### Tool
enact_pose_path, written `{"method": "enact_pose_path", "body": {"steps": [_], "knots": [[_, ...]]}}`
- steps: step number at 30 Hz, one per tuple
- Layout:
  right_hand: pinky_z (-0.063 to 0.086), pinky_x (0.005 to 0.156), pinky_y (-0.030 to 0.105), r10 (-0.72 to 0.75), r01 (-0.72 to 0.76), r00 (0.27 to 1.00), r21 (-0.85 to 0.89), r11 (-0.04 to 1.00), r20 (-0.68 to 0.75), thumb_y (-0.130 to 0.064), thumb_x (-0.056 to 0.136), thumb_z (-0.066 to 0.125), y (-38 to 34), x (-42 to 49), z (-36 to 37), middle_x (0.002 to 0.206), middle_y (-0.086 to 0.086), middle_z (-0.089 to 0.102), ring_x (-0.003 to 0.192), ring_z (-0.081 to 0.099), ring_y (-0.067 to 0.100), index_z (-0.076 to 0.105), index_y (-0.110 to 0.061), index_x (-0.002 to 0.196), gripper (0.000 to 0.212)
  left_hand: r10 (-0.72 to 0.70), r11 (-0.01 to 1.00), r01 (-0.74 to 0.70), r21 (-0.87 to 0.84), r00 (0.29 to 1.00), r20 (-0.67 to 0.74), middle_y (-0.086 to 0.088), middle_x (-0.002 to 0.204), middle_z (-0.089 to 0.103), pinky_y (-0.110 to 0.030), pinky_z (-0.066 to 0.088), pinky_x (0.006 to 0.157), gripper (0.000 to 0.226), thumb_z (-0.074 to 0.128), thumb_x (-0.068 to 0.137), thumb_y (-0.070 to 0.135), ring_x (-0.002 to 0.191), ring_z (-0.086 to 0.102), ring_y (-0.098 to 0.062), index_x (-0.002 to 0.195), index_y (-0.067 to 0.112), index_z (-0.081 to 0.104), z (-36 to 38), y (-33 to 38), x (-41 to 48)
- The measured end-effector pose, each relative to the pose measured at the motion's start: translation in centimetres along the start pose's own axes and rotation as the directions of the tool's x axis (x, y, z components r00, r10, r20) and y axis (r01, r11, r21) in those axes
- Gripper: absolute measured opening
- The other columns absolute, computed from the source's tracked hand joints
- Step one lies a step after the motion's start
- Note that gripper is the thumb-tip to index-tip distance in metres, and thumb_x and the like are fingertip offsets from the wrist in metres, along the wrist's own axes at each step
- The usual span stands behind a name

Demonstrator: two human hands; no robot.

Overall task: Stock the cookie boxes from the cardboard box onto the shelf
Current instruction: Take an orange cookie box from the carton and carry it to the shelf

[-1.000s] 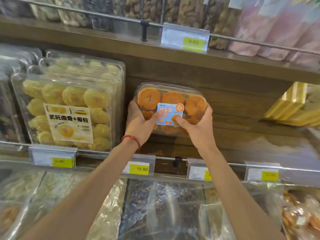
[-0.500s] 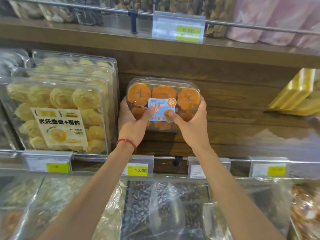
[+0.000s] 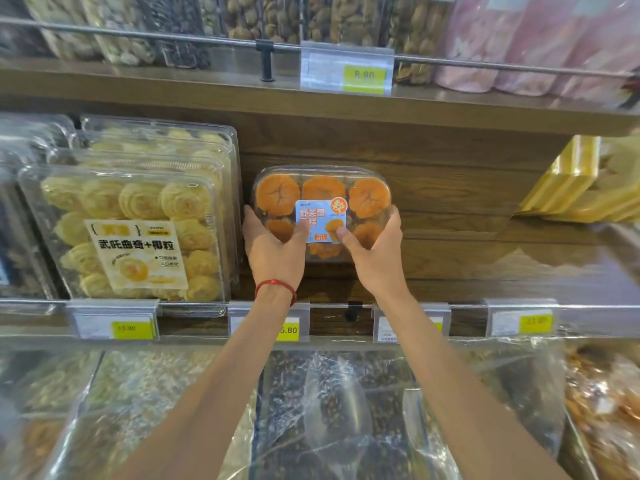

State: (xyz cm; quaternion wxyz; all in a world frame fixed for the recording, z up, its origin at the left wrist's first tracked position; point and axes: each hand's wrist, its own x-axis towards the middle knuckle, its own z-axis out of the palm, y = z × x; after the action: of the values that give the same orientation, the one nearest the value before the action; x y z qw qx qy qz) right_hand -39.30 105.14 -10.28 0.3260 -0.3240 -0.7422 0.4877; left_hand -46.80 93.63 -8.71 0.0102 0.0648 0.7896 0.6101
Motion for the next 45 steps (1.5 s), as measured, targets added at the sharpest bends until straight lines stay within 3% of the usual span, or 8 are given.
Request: {"method": "enact_pose_path", "body": {"steps": [3,6,9,16,19,23,31,45], "knots": [[0.046,0.112,0.051,0.035,-0.035,0.999,-0.024,0.999,0.002,-0.069,0.062,0.077,0.3,-0.6,0.1,0.153,0.001,0.038,0.144,0.039,0.020,0.015,-0.026,0.157,0.121,0.063,0.997,-0.062,0.050,0.998,0.000,-0.007,0.163,0.021,-0.031,0.022,0.120,0.101,0.076,0.085,0.025,0.150,0.018,-0.021,0.158,0.012,0.007,-0.2,-0.2,-0.7],[0.041,0.116,0.052,0.069,-0.067,0.997,-0.063,0.996,0.029,-0.045,0.074,0.086,-0.7,-1.7,-0.4,0.158,0.006,0.032,0.148,0.033,0.023,0.005,-0.021,0.160,0.121,0.100,0.987,-0.103,0.126,0.994,0.033,-0.007,0.164,0.013,-0.021,0.012,0.116,0.102,0.074,0.084,0.006,0.152,0.011,-0.019,0.158,0.011,0.004,-0.5,-0.5,-1.8],[0.035,0.120,0.051,0.077,-0.072,0.996,-0.126,0.989,0.043,-0.018,0.083,0.083,-1.2,-2.8,-1.0,0.160,0.011,0.025,0.150,0.028,0.026,-0.003,-0.012,0.161,0.116,0.090,0.984,-0.103,0.147,0.992,0.089,-0.004,0.165,0.003,-0.026,0.016,0.117,0.102,0.071,0.084,0.002,0.152,0.010,-0.020,0.158,0.016,0.001,-0.8,-0.8,-3.1],[0.022,0.126,0.040,0.040,-0.026,0.997,-0.197,0.980,0.072,-0.014,0.090,0.075,-2.5,-6.1,-2.3,0.161,0.011,0.022,0.152,0.020,0.024,0.006,-0.010,0.160,0.099,0.086,0.980,-0.119,0.157,0.976,0.199,-0.004,0.165,-0.009,-0.037,0.027,0.120,0.091,0.068,0.087,0.006,0.152,0.013,-0.024,0.157,0.018,0.011,-2.3,-0.6,-5.0],[0.018,0.115,0.021,0.032,-0.024,0.999,-0.195,0.980,0.041,-0.013,0.094,0.071,-3.8,-8.3,-3.4,0.161,0.008,0.022,0.150,0.023,0.018,0.010,-0.013,0.160,0.090,0.103,0.982,-0.133,0.134,0.972,0.211,-0.006,0.164,-0.004,-0.029,0.022,0.118,0.081,0.067,0.089,0.008,0.150,0.016,-0.025,0.155,0.015,0.021,-3.5,-0.5,-6.6],[0.042,0.106,0.023,-0.022,0.027,0.999,-0.122,0.992,0.048,-0.017,0.096,0.066,-4.5,-12.9,-4.4,0.146,0.002,0.041,0.116,0.047,-0.005,0.040,-0.019,0.149,0.059,0.172,0.977,-0.196,0.087,0.958,0.231,-0.008,0.158,0.018,-0.012,0.019,0.106,0.061,0.064,0.090,0.006,0.146,0.026,-0.021,0.146,0.012,0.040,-5.8,-0.6,-9.6],[0.043,0.090,0.006,-0.080,0.075,0.984,0.038,0.996,0.159,-0.008,0.096,0.063,-2.0,-23.0,-5.8,0.124,-0.007,0.065,0.112,0.059,0.004,0.066,-0.020,0.126,0.032,0.296,0.929,-0.327,0.175,0.938,0.179,-0.001,0.126,0.045,-0.035,0.047,0.101,0.043,0.058,0.088,-0.003,0.116,0.054,-0.022,0.127,0.014,0.058,-11.9,-2.7,-17.9],[0.043,0.076,0.000,-0.043,-0.041,0.797,0.124,0.991,0.603,-0.008,0.099,0.059,2.9,-43.4,-12.9,0.113,-0.007,0.066,0.099,0.059,-0.003,0.066,-0.015,0.124,0.026,-0.037,0.978,0.068,0.196,0.987,-0.155,0.001,0.126,0.059,-0.037,0.054,0.092,0.034,0.059,0.092,0.002,0.110,0.058,-0.014,0.115,0.027,0.059,-21.8,-11.3,-44.3]]}}
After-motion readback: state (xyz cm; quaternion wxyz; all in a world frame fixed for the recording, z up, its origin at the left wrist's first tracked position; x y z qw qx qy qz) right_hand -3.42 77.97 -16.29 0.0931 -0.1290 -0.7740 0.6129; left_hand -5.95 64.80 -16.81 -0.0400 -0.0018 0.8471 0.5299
